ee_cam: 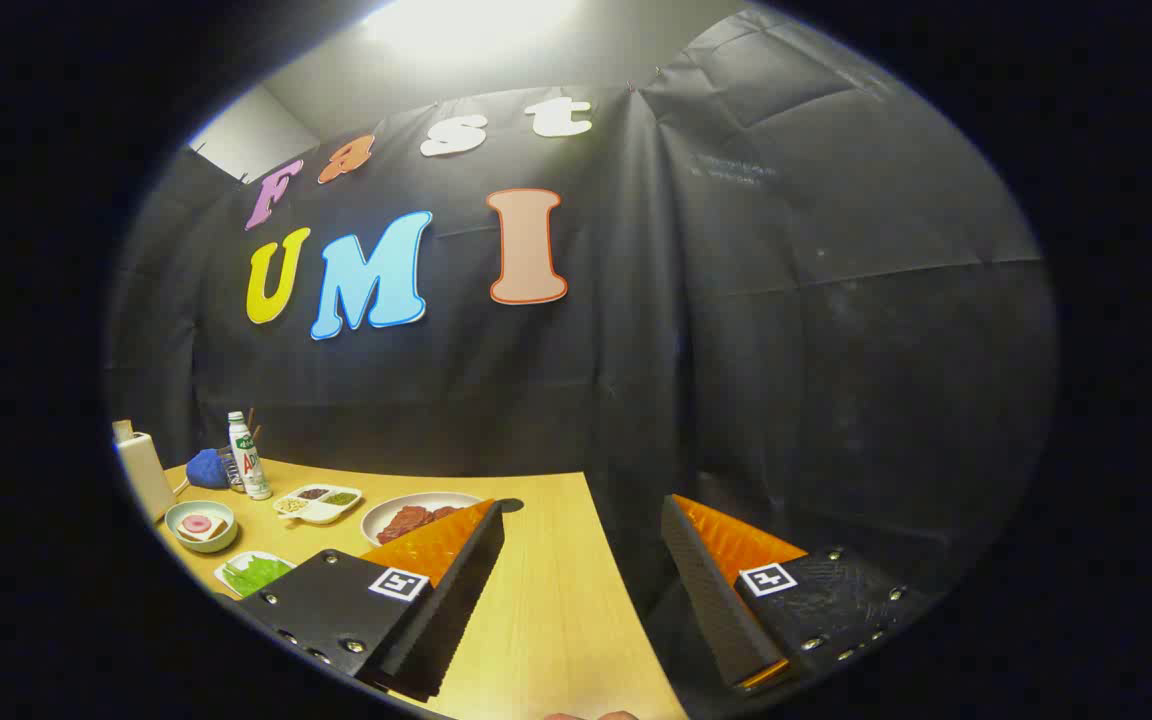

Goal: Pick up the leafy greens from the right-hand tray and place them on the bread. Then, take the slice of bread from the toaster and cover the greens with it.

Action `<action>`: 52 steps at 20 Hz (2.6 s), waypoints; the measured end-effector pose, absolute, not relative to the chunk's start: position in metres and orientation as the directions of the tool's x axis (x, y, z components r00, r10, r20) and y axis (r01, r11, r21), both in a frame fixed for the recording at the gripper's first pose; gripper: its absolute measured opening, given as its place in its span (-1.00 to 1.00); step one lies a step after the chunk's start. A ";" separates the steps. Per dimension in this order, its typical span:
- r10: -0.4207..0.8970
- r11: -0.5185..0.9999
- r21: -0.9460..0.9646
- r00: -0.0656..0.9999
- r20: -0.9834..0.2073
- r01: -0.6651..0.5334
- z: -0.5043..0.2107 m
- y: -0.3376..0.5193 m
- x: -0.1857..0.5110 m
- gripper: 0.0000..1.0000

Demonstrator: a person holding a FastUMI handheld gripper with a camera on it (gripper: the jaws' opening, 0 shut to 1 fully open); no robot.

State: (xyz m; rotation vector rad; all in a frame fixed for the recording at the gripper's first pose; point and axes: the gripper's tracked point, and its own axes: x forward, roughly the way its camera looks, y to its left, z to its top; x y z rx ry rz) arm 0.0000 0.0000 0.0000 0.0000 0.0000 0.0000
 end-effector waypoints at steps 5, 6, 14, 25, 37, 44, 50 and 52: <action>0.098 0.993 0.061 0.995 0.021 -0.099 0.016 0.077 -0.064 0.95; 0.107 0.992 0.062 0.994 0.026 -0.108 0.013 0.089 -0.074 0.95; 0.243 0.968 -0.058 0.970 -0.006 -0.243 -0.017 0.170 -0.111 0.95; 0.379 0.924 0.000 0.916 -0.130 -0.383 -0.068 0.240 -0.093 0.95; 0.345 0.927 -0.019 0.873 -0.344 -0.374 -0.141 0.266 -0.059 0.96; 0.322 0.925 -0.048 0.843 -0.431 -0.378 -0.169 0.274 -0.048 0.71; 0.295 0.927 -0.080 0.842 -0.451 -0.367 -0.161 0.267 -0.041 -0.36; 0.305 0.924 -0.072 0.838 -0.451 -0.375 -0.168 0.269 -0.039 -0.90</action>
